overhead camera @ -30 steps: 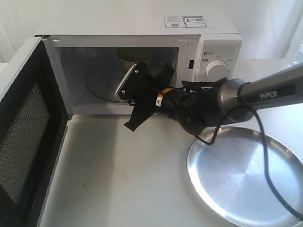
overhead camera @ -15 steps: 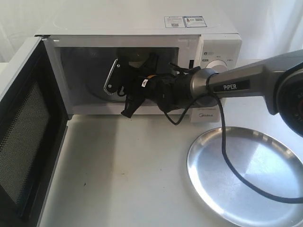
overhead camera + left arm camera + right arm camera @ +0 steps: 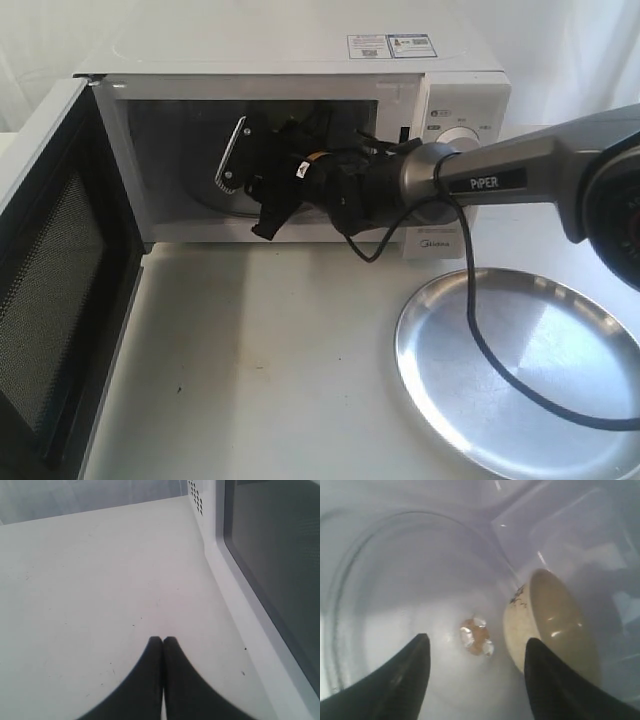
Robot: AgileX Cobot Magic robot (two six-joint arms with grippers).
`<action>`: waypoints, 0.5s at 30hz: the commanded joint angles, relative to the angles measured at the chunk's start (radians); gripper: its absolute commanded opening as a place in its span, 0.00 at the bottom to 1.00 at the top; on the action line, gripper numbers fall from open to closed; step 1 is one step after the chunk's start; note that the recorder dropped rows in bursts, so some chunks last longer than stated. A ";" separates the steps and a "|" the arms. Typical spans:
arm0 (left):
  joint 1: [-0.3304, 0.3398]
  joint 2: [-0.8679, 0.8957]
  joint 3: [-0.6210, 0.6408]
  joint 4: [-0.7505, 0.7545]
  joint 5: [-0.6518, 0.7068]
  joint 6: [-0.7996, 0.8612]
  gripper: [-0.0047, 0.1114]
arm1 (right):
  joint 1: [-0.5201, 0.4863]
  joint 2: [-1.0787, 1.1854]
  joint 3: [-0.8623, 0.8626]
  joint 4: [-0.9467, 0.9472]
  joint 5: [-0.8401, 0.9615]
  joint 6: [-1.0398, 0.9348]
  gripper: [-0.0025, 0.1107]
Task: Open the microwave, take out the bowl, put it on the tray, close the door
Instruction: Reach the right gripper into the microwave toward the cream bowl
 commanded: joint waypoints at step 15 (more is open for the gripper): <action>-0.001 -0.002 -0.001 -0.004 -0.001 -0.007 0.04 | -0.025 0.132 -0.203 0.053 0.028 -0.042 0.49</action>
